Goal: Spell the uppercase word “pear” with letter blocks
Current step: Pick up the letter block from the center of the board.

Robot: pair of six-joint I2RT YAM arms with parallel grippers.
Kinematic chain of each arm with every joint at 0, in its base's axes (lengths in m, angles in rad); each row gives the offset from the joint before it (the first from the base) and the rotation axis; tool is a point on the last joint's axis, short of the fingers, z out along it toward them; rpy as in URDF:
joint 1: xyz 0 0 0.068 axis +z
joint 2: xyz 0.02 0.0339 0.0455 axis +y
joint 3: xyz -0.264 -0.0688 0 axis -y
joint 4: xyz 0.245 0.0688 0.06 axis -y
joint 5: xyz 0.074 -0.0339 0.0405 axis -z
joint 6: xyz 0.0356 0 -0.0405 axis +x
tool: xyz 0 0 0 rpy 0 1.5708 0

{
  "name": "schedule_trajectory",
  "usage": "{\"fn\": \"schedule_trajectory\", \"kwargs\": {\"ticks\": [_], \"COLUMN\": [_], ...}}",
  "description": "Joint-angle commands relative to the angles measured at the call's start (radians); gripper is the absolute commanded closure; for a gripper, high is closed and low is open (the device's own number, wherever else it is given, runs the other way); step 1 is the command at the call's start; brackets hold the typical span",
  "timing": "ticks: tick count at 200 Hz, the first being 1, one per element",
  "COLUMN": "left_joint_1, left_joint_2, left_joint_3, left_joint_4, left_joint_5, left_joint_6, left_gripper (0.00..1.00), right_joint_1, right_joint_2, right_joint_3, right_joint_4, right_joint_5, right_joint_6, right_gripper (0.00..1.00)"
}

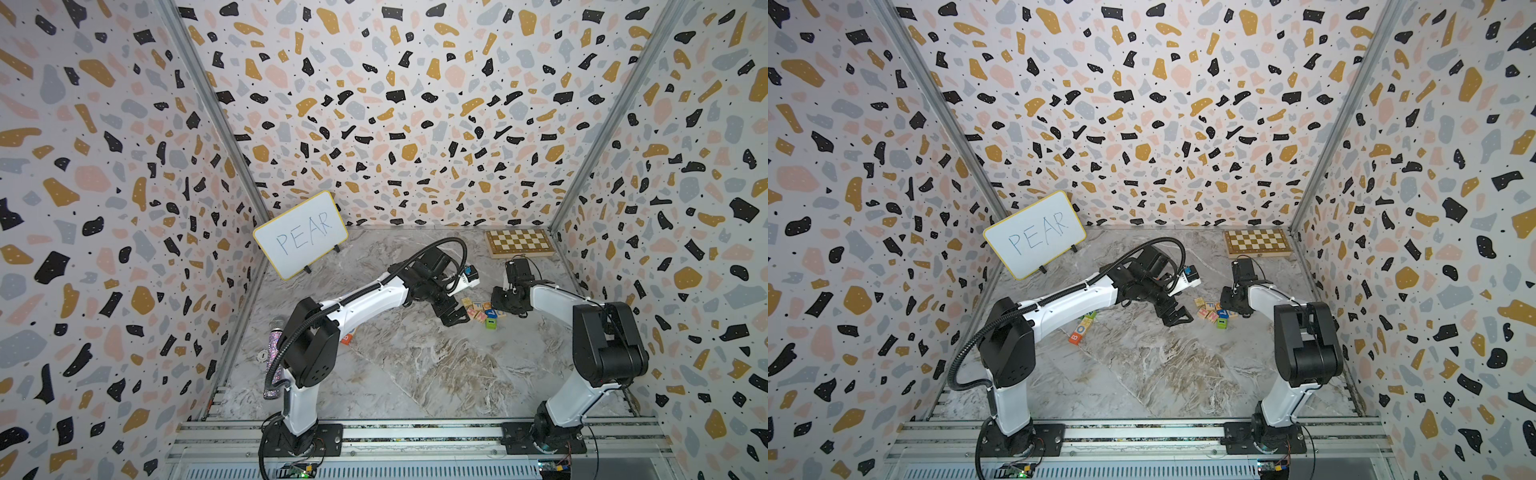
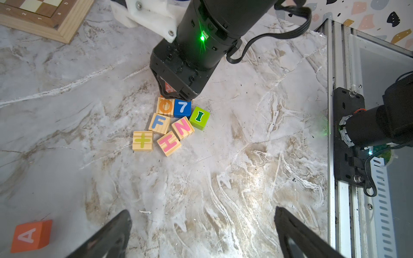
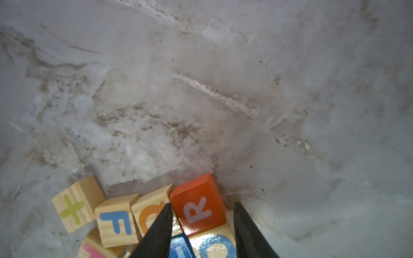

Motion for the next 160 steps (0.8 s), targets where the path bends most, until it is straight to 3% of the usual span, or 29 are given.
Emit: {"fn": "schedule_trajectory", "kwargs": {"ticks": [1, 79, 160], "left_joint_1": [-0.016, -0.030, -0.032], "left_joint_2": [0.017, 0.018, 0.013], "left_joint_3": [0.043, 0.056, 0.056], "left_joint_4": [0.002, -0.005, -0.011], "left_joint_5": [-0.003, -0.013, -0.023], "left_joint_6": [0.011, 0.010, 0.015], "left_gripper": [0.01, 0.01, 0.01], "right_joint_1": [0.007, 0.002, 0.009], "right_joint_2": [0.008, 0.062, 0.070], "right_joint_3": [0.008, 0.044, 0.067], "right_joint_4": [-0.006, -0.042, -0.036], "right_joint_5": [0.017, 0.120, 0.066], "right_joint_6": [-0.010, -0.012, -0.026], "right_gripper": [0.54, 0.54, 0.58]}}
